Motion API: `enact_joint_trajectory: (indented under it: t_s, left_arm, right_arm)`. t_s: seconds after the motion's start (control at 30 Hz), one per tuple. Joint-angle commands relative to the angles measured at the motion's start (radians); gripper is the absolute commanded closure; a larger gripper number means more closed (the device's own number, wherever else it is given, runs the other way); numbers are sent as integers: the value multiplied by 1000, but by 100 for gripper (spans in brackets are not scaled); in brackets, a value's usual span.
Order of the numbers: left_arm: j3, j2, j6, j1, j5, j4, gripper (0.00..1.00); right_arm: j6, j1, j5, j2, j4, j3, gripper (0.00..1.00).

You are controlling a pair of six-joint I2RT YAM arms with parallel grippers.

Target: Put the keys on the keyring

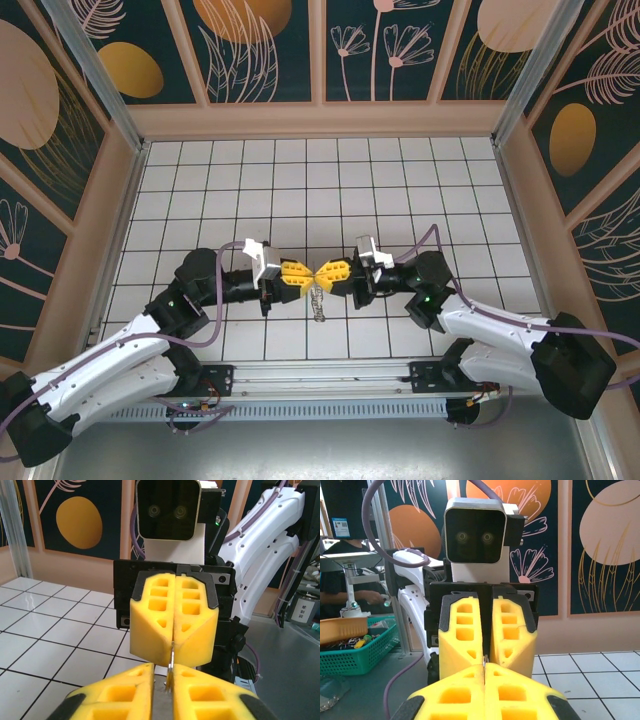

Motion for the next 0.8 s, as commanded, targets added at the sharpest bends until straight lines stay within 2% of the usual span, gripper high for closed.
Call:
enact_joint_trajectory:
  t_s: [0.0,0.07,0.27,0.33,0.4,0.57,0.67,0.7,0.77]
  left_arm:
    - [5,-4,10,-5,5,39,95]
    - [8,-10,15,-5,-3,34,100]
    - [43,-24,53,-5,-34,-45,100]
    - [68,-29,84,-5,-58,-107,100]
    - [95,-27,115,-4,-74,-173,100]
    - [140,-14,150,-5,-103,-269,100]
    - [147,-9,141,-5,-142,-279,100]
    - [150,-6,133,-5,-165,-286,100]
    - [150,4,103,-5,-259,-303,100]
  right_arm:
    - [6,-2,-6,1,78,2,100]
    - [6,-2,-8,6,78,3,100]
    - [-24,-4,-2,-2,10,15,98]
    - [-79,-4,25,-36,-104,27,85]
    - [-150,-4,63,-83,-241,41,76]
    - [-290,-5,154,-185,-546,84,70]
    - [-310,-8,217,-206,-635,109,64]
    - [-307,-12,243,-203,-655,118,59]
    - [-294,-34,300,-182,-713,150,43]
